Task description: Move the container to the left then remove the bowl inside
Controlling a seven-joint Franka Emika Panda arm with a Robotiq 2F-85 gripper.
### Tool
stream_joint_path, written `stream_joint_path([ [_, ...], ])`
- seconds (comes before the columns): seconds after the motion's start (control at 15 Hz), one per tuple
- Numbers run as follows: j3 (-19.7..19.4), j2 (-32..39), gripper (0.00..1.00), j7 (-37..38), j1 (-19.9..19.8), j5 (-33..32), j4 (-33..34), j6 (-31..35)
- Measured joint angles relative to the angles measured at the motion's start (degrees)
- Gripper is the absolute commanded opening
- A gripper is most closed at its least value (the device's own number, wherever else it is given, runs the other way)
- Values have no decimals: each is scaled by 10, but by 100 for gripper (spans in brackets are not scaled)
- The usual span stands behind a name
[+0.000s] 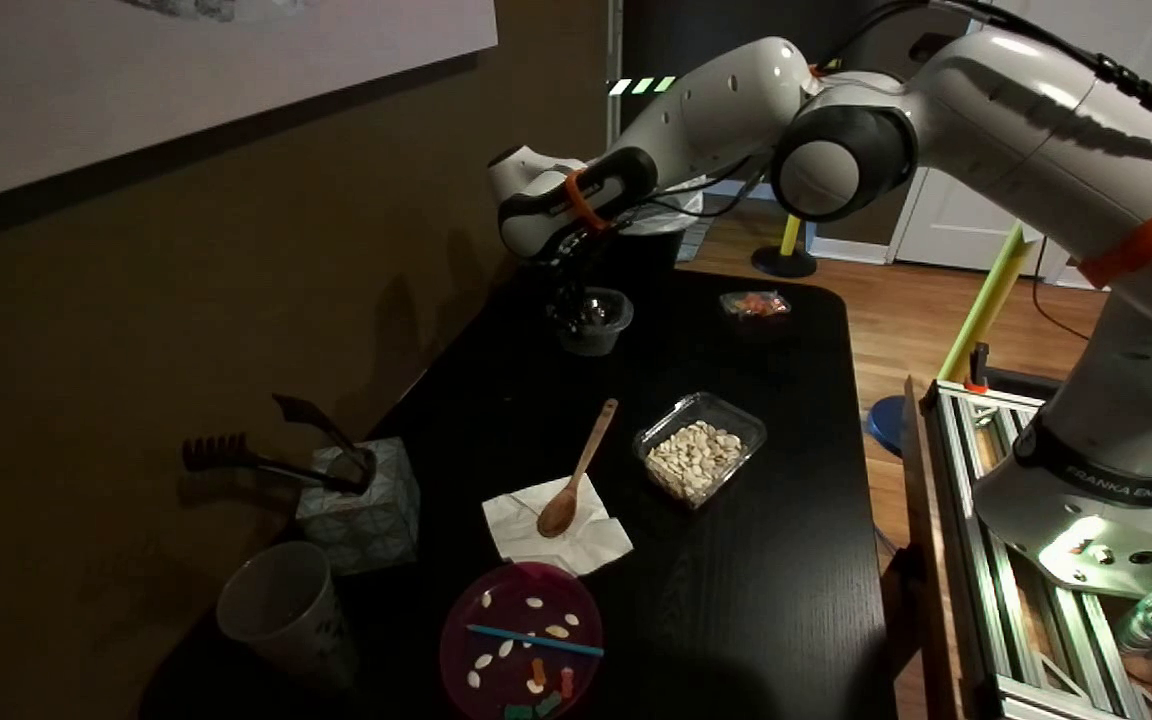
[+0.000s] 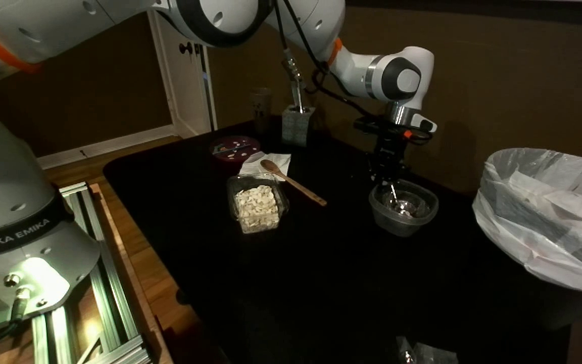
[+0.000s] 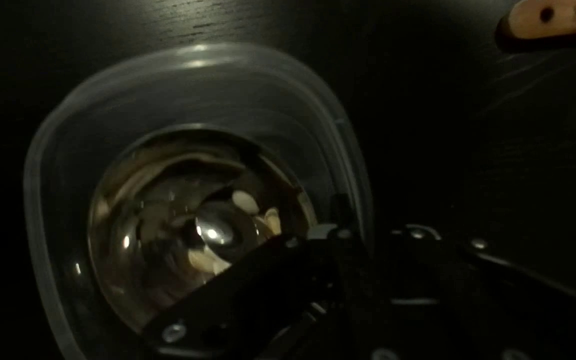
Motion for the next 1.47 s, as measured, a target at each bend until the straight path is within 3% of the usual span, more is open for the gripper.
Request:
stream_joint_path([
  [0.2, 14, 1, 1, 0, 0, 11, 16, -24],
  [0.53, 71, 0, 1, -29, 5, 56, 45, -89],
  [0.6, 81, 0, 6, -39, 7, 57, 49, -100],
  [1.07, 82, 0, 1, -23, 14, 52, 47, -88],
  [1.47, 60, 16, 1, 82, 111, -16, 33, -30],
])
